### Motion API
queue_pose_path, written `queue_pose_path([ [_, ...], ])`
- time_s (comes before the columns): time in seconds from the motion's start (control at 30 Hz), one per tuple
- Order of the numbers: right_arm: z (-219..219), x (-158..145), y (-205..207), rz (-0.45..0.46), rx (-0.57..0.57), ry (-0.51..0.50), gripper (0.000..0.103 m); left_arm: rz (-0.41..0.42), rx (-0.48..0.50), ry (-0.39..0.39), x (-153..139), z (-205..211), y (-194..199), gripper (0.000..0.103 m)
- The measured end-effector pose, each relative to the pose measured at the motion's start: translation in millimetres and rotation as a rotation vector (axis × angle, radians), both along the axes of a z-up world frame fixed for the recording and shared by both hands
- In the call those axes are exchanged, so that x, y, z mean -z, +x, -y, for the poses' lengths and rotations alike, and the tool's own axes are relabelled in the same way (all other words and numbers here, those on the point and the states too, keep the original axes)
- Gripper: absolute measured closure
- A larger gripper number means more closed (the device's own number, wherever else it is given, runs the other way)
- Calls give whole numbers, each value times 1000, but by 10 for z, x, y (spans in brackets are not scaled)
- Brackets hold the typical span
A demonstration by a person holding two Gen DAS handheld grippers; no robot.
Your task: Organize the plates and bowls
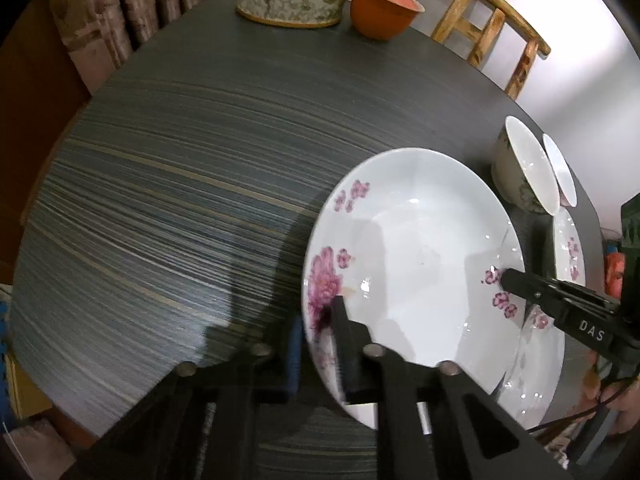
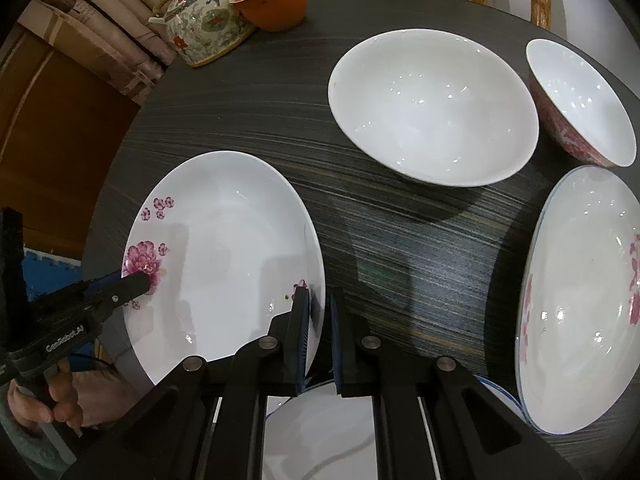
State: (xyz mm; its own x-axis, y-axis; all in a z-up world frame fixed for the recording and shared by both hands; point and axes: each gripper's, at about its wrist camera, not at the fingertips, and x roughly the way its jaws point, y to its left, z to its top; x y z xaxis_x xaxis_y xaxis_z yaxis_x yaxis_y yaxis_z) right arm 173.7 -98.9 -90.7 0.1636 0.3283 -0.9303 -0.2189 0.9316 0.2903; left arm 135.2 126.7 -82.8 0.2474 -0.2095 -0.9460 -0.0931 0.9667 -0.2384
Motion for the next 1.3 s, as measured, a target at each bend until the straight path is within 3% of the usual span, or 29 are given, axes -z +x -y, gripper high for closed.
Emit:
queue_pose_path([
  [0.4, -104, -27, -111, 34, -5, -37, 94, 27, 35, 46, -64, 28, 35, 91],
  [0.77, -332, -281, -219, 74, 3, -10, 94, 65, 42, 87, -271, -189, 138, 89],
  [1.3, -643, -169, -243, 62, 49, 0, 94, 69, 38, 132, -187, -395, 176, 89],
])
